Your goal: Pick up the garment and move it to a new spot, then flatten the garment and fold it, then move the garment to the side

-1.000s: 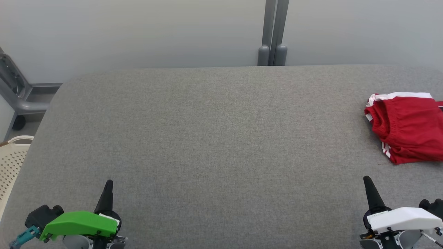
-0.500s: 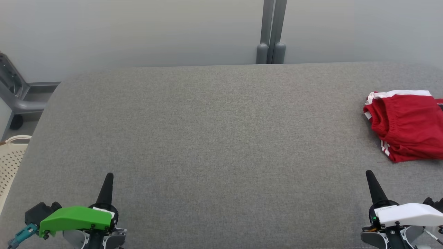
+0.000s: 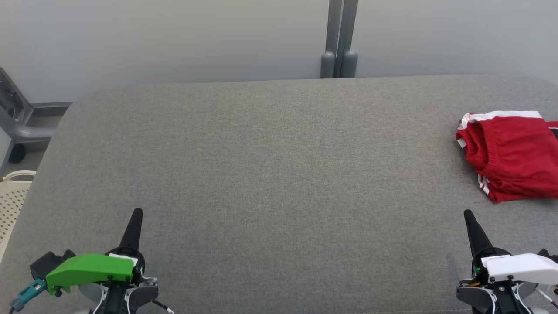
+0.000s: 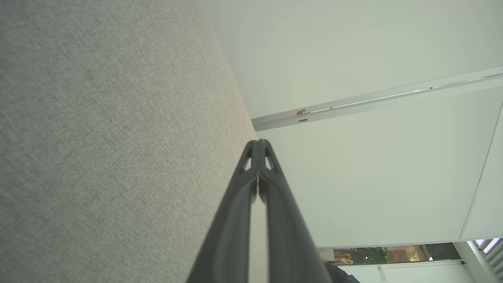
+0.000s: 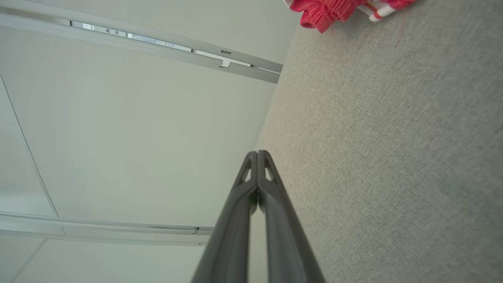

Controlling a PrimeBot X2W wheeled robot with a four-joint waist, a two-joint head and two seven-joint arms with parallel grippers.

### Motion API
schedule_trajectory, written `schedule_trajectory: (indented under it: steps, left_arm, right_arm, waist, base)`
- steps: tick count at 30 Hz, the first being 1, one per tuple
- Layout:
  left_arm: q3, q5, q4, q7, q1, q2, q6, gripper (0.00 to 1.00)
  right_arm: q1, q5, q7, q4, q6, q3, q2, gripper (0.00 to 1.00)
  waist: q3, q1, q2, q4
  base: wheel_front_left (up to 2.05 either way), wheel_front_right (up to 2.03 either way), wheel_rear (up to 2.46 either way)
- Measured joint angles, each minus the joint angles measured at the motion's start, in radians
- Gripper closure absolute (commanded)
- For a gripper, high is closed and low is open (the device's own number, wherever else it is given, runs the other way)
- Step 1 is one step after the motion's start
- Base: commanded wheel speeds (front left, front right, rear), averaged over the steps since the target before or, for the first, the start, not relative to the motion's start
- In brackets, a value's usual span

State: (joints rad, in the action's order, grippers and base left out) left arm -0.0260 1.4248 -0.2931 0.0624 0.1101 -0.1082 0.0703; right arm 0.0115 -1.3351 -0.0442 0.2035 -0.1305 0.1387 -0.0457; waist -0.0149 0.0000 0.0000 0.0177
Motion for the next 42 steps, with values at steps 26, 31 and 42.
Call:
schedule_trajectory:
  steps: [26, 31, 42]
  left_arm:
    - [0.059, 0.132, -0.011, 0.05, 0.038, 0.041, 0.044, 1.0]
    - [0.069, 0.152, -0.012, 0.059, 0.045, 0.05, 0.049, 1.0]
    - [0.085, 0.19, -0.015, 0.07, 0.055, 0.06, 0.059, 1.0]
  right_arm:
    - [0.015, -0.197, -0.033, -0.017, 0.0, 0.017, -0.002, 1.0]
    - [0.016, -0.232, -0.039, -0.021, 0.0, 0.02, -0.002, 1.0]
    - [0.022, -0.281, -0.047, -0.026, 0.0, 0.025, -0.002, 1.0]
  waist:
    - [0.012, 0.0, 0.0, -0.012]
    - [0.015, 0.0, 0.0, -0.015]
    - [0.018, 0.0, 0.0, -0.018]
  base:
    - [0.0, 0.0, 0.0]
    - [0.0, 0.0, 0.0]
    - [0.0, 0.0, 0.0]
